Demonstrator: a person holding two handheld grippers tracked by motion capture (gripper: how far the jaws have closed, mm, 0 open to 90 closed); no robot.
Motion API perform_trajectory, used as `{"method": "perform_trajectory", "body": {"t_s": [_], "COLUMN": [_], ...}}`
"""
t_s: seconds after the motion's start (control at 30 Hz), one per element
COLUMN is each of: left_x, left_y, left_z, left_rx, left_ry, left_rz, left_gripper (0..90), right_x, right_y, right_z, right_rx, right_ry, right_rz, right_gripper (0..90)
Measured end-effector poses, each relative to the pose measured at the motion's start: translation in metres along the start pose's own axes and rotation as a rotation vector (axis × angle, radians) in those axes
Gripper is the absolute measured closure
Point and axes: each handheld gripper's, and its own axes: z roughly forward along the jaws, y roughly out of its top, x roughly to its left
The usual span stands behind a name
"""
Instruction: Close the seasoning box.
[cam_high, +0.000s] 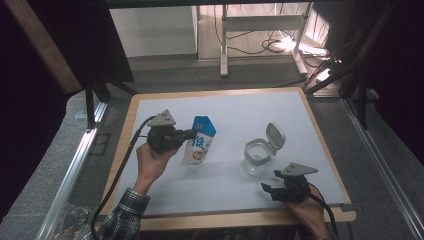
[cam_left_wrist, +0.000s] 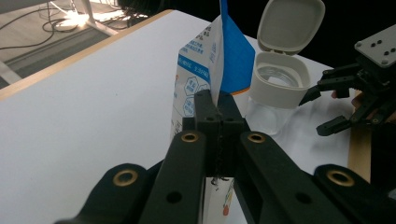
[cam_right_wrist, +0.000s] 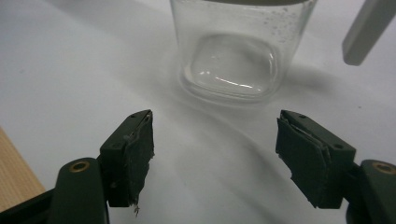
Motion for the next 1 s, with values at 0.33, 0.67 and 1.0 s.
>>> {"method": "perform_trajectory", "body": {"t_s": [0.33, 0.67, 1.0], "left_x": [-0.013, -0.023, -0.037], "left_y": [0.0, 0.0, 0.01], "left_z": [0.003, 0.004, 0.008], "left_rx": [0.004, -0.012, -0.012], "left_ry": [-0.028, -0.051, -0.062], "left_rz": [0.018, 0.012, 0.044], "left_gripper": [90.0, 90.0, 90.0], "right_x": [0.012, 0.027, 0.04], "right_y": [0.003, 0.008, 0.014], "right_z": [0.002, 0.01, 0.018], "right_rx": [-0.002, 0.011, -0.003], "right_ry": [0.021, 0.035, 0.064], "right_rz": [-0.017, -0.049, -0.073], "right_gripper": [28.3, 28.3, 28.3]}}
